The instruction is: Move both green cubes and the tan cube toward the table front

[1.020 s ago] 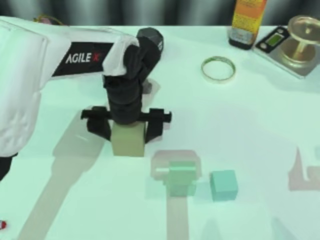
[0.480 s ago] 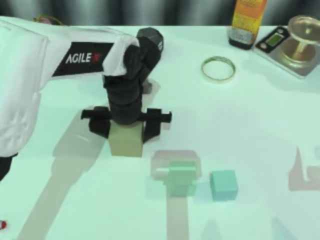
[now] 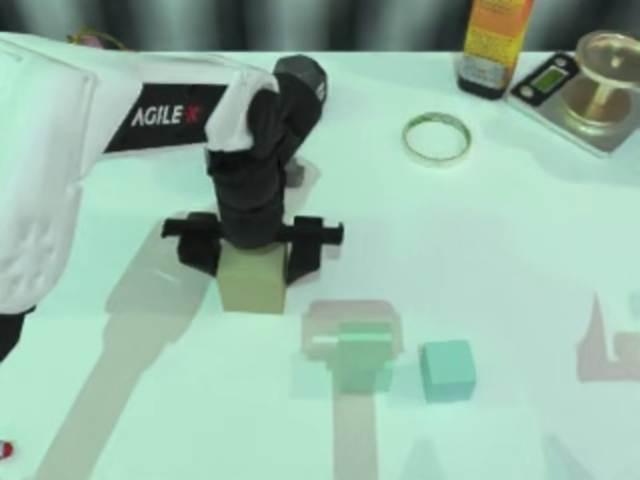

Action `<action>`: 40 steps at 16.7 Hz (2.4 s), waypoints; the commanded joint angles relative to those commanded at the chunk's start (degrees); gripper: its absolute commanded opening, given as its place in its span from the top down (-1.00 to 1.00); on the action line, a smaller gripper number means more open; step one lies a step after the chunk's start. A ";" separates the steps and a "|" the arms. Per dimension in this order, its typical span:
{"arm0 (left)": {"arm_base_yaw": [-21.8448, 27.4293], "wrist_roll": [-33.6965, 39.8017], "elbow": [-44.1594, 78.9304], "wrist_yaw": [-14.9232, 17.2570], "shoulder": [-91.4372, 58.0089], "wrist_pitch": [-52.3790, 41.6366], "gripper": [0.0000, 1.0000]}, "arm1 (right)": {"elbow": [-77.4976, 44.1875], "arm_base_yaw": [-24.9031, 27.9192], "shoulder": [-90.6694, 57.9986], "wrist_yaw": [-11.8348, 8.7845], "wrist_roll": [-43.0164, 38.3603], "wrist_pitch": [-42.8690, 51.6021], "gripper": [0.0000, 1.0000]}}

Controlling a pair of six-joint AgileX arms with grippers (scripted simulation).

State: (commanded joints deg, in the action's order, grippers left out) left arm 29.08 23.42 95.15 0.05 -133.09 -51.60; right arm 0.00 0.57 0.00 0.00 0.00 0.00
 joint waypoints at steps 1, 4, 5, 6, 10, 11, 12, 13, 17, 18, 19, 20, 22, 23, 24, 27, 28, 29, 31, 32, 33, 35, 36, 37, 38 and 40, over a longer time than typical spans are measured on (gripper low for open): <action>-0.07 0.04 0.64 -0.05 0.26 -0.80 1.00 | 0.00 0.00 0.00 0.00 0.00 0.00 -1.00; -0.62 0.25 4.04 -0.13 2.22 -6.75 1.00 | 0.00 0.00 0.00 0.00 0.00 0.00 -1.00; -0.77 0.22 5.31 -0.11 3.06 -9.14 1.00 | 0.00 0.00 0.00 0.00 0.00 0.00 -1.00; -0.90 0.19 6.48 -0.08 3.87 -10.96 1.00 | 0.00 0.00 0.00 0.00 0.00 0.00 -1.00; -1.08 0.12 7.81 -0.04 5.01 -12.86 1.00 | 0.00 0.00 0.00 0.00 0.00 0.00 -1.00; -0.76 0.03 7.70 -0.06 4.81 -12.73 1.00 | 0.00 0.00 0.00 0.00 0.00 0.00 -1.00; -0.69 0.13 7.52 -0.08 4.98 -12.68 1.00 | 0.00 0.00 0.00 0.00 0.00 0.00 -1.00; -0.43 0.60 6.77 -0.12 5.74 -12.46 1.00 | 0.00 0.00 0.00 0.00 0.00 0.00 -1.00; 1.95 5.21 -2.20 -0.29 12.86 -10.70 1.00 | 0.00 0.00 0.00 0.00 0.00 0.00 -1.00; 2.79 6.63 -5.43 -0.31 15.04 -10.20 1.00 | 0.00 0.00 0.00 0.00 0.00 0.00 -1.00; 3.63 8.02 -8.39 -0.31 17.18 -9.70 1.00 | 0.00 0.00 0.00 0.00 0.00 0.00 -1.00; 4.41 9.30 -10.76 -0.30 19.16 -9.24 1.00 | 0.00 0.00 0.00 0.00 0.00 0.00 -1.00; 5.58 11.19 -13.71 -0.30 21.97 -8.54 1.00 | 0.00 0.00 0.00 0.00 0.00 0.00 -1.00; 5.84 11.60 -14.25 -0.30 22.50 -8.40 1.00 | 0.00 0.00 0.00 0.00 0.00 0.00 -1.00; 5.86 11.64 -14.30 -0.30 22.56 -8.39 1.00 | 0.00 0.00 0.00 0.00 0.00 0.00 -1.00; 5.56 11.46 -14.18 -0.31 22.33 -8.53 1.00 | 0.00 0.00 0.00 0.00 0.00 0.00 -1.00; 5.57 11.44 -14.35 -0.32 22.28 -8.34 1.00 | 0.00 0.00 0.00 0.00 0.00 0.00 -1.00; 5.55 11.44 -14.97 -0.36 22.04 -7.56 1.00 | 0.00 0.00 0.00 0.00 0.00 0.00 -1.00; 5.52 11.58 -17.15 -0.43 20.92 -4.22 1.00 | 0.00 0.00 0.00 0.00 0.00 0.00 -1.00; 5.56 11.64 -18.55 -0.42 20.14 -1.72 1.00 | 0.00 0.00 0.00 0.00 0.00 0.00 -1.00; 5.64 11.65 -20.01 -0.39 19.32 0.94 1.00 | 0.00 0.00 0.00 0.00 0.00 0.00 -1.00; 5.83 11.64 -22.55 -0.30 17.90 4.90 1.00 | 0.00 0.00 0.00 0.00 0.00 0.00 -1.00; 5.92 11.65 -23.33 -0.28 17.38 5.97 1.00 | 0.00 0.00 0.00 0.00 0.00 0.00 -1.00; 5.97 11.67 -23.66 -0.27 17.11 6.43 1.00 | 0.00 0.00 0.00 0.00 0.00 0.00 -1.00; 5.97 11.67 -23.68 -0.27 17.10 6.45 1.00 | 0.00 0.00 0.00 0.00 0.00 0.00 -1.00; 5.97 11.67 -23.68 -0.27 17.10 6.45 1.00 | 0.00 0.00 0.00 0.00 0.00 0.00 -1.00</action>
State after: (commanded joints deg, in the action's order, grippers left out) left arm 35.05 35.09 71.47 -0.21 -116.00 -45.16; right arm 0.00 0.57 0.00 0.00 0.00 0.00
